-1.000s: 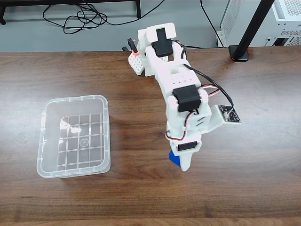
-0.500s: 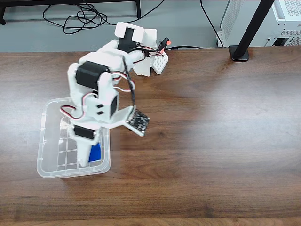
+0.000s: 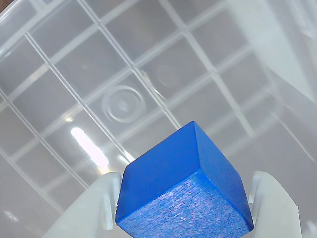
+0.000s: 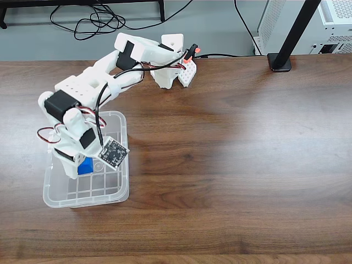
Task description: Pick and place a cube
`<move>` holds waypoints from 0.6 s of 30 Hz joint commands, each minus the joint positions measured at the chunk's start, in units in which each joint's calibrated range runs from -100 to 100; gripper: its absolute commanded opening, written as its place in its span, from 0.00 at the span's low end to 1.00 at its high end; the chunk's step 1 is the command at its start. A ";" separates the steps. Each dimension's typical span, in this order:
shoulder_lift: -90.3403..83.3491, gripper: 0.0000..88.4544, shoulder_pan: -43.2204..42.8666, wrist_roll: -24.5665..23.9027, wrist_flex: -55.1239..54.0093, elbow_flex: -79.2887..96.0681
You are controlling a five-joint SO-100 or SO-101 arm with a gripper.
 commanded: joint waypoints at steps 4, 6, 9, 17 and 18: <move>3.13 0.23 -0.83 0.42 0.67 -0.90; 3.04 0.33 -0.83 0.47 0.84 -0.99; 2.63 0.42 -0.91 1.42 0.93 -1.08; -6.54 0.41 -1.27 4.43 1.01 -0.72; -8.35 0.41 -1.71 4.48 1.01 -0.72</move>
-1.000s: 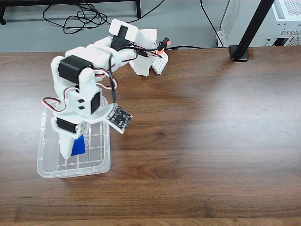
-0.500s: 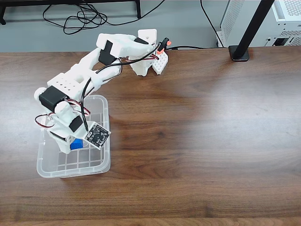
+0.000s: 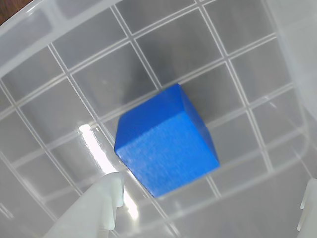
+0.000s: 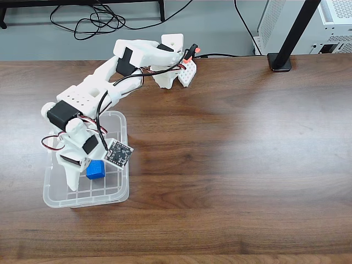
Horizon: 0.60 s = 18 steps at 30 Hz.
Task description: Pick and place a cube
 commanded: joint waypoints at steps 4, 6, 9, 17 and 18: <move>-21.32 0.41 -3.50 1.25 1.01 1.97; -26.36 0.41 -5.56 1.25 1.01 6.90; -35.11 0.41 -9.96 0.88 1.01 17.40; -62.61 0.41 -24.28 -1.23 -0.95 57.69; -65.92 0.41 -26.04 -1.71 -2.48 62.18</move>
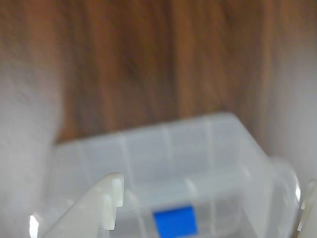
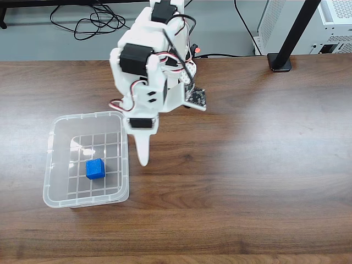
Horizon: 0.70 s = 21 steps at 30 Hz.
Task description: Pick and place a cube
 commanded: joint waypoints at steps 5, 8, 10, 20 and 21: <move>-39.48 0.41 -14.93 -2.97 -19.81 46.76; -48.89 0.41 -16.47 -2.97 -33.03 63.18; -54.92 0.39 -16.54 -3.34 -41.14 73.50; -87.12 0.02 -16.69 -4.93 -49.67 99.87; -90.26 0.02 -16.69 -5.83 -49.33 101.58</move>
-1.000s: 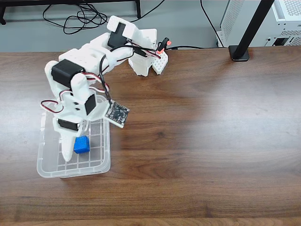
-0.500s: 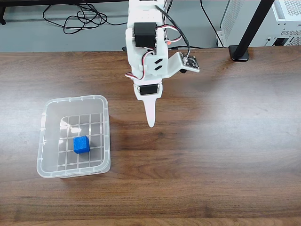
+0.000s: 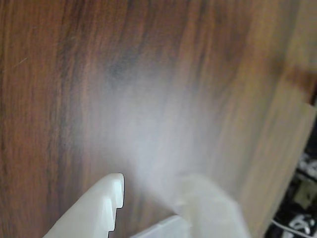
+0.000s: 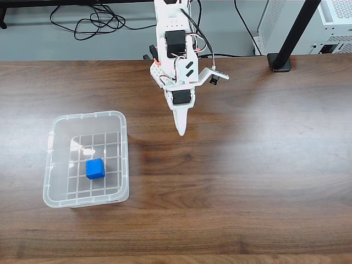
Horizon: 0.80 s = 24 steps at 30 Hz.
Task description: Pick and place a cube
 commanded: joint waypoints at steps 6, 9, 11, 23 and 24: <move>-30.50 0.02 -2.21 -3.49 8.77 12.36; -30.17 0.02 -2.72 -3.59 11.24 13.35; -30.00 0.02 -2.43 -3.59 11.67 13.80; -30.00 0.02 -2.28 -4.60 11.76 13.89; -30.00 0.03 -2.28 -4.44 11.76 13.89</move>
